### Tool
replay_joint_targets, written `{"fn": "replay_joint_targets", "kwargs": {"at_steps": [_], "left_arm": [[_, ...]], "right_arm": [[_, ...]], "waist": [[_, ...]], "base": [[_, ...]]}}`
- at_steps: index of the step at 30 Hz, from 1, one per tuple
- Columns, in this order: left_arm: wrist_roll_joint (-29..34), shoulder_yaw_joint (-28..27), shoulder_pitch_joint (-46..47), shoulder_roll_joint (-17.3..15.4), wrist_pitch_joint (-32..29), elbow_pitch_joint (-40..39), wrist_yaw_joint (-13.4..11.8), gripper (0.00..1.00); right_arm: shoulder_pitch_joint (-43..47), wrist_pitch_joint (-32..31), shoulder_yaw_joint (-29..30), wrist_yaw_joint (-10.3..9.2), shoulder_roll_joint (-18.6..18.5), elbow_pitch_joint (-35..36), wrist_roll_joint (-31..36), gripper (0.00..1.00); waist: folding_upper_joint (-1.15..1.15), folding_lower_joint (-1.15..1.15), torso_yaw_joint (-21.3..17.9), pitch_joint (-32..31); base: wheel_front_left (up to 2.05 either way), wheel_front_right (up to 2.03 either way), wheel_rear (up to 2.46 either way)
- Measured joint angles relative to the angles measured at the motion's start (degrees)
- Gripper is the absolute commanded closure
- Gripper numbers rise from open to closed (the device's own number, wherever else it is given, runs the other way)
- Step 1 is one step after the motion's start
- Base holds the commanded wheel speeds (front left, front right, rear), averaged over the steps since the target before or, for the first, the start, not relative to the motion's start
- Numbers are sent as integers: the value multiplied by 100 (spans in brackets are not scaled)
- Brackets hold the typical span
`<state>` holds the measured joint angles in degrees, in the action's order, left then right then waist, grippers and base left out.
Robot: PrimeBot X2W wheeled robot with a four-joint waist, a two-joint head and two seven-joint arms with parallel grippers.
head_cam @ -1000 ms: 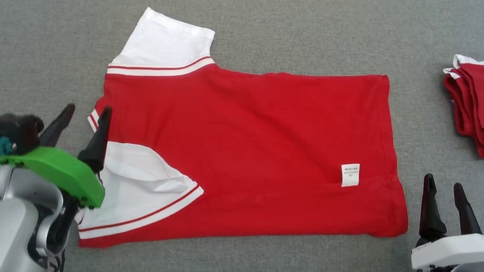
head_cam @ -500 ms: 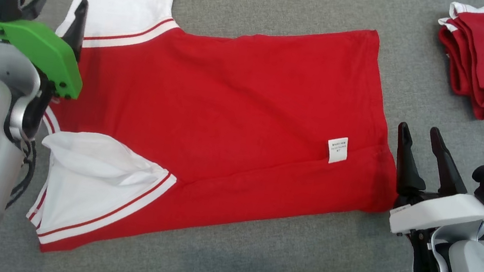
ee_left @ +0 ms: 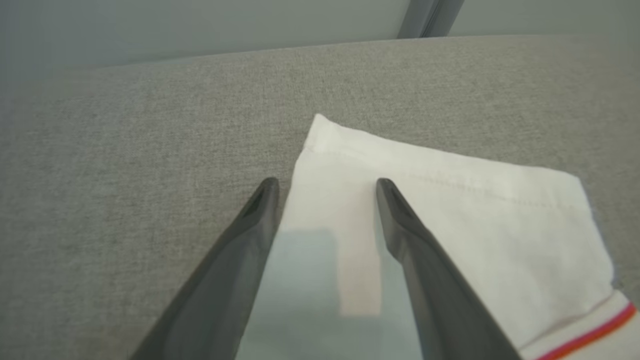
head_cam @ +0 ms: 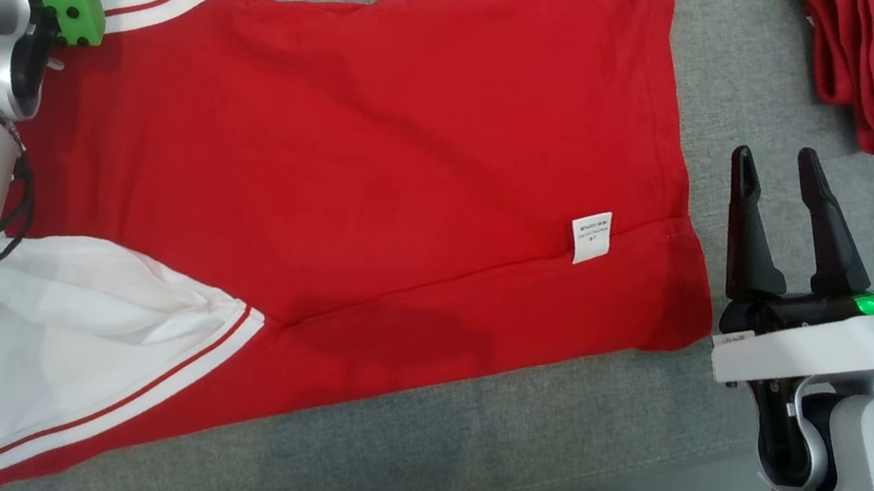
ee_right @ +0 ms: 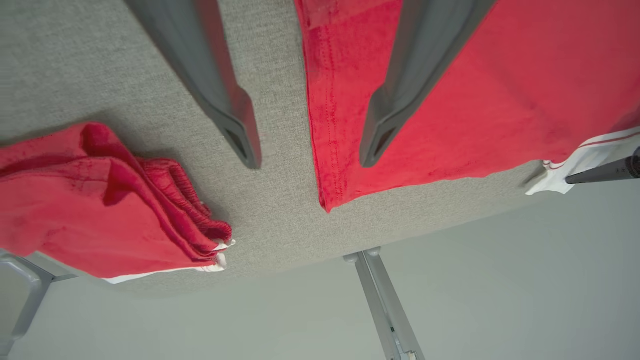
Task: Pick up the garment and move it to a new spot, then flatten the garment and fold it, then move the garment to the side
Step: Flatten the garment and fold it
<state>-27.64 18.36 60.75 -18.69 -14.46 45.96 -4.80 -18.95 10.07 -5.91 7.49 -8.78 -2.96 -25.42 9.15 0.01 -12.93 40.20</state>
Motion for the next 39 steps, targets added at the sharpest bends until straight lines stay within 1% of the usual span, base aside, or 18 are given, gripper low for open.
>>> {"fn": "replay_joint_targets", "kwargs": {"at_steps": [5, 12, 15, 17, 18, 19, 20, 21, 23, 33, 39], "left_arm": [[56, 30, 313, 8, 145, 414, -32, 0], [114, 54, 588, -142, 220, 781, -41, 0], [152, 91, 700, -196, 243, 921, 13, 0], [155, 157, 803, -216, 192, 1050, 129, 0], [155, 157, 803, -216, 192, 1050, 129, 11], [156, 181, 835, -227, 186, 1094, 140, 39], [157, 203, 853, -230, 175, 1140, 182, 54], [158, 214, 872, -229, 176, 1171, 202, 66], [180, 257, 907, -226, 192, 1226, 236, 100], [232, 457, 933, -154, 455, 1430, 526, 100], [170, 510, 926, -9, 767, 1318, 808, 100]], "right_arm": [[106, -92, 43, 0, 0, 278, 43, 0], [166, -192, 60, 0, 8, 516, 92, 0], [195, -201, 52, 0, 15, 590, 92, 0], [223, -211, 47, 0, 20, 646, 92, 0], [223, -211, 47, 0, 20, 646, 92, 0], [229, -211, 53, 0, 22, 659, 91, 0], [235, -211, 58, 0, 27, 668, 91, 0], [250, -211, 70, 0, 31, 676, 89, 0], [274, -211, 93, 0, 32, 686, 83, 0], [272, -233, 202, 0, 43, 670, 102, 0], [-54, -514, 241, 0, -210, 396, 119, 0]], "waist": [[0, 0, -124, 100], [1, -1, -223, 150], [1, -1, -273, 182], [1, -1, -324, 207], [1, -1, -324, 207], [1, -1, -338, 213], [1, -1, -350, 219], [1, -1, -355, 224], [1, -1, -355, 224], [1, -1, -229, 115], [1, -1, -49, -37]], "base": [[0, 0, 0], [0, 0, 0], [0, 0, 0], [0, 0, 0], [0, 0, 0], [0, 0, 0], [0, 0, 0], [0, 0, 0], [0, 0, 0], [0, 0, 0], [0, 0, 0]]}}
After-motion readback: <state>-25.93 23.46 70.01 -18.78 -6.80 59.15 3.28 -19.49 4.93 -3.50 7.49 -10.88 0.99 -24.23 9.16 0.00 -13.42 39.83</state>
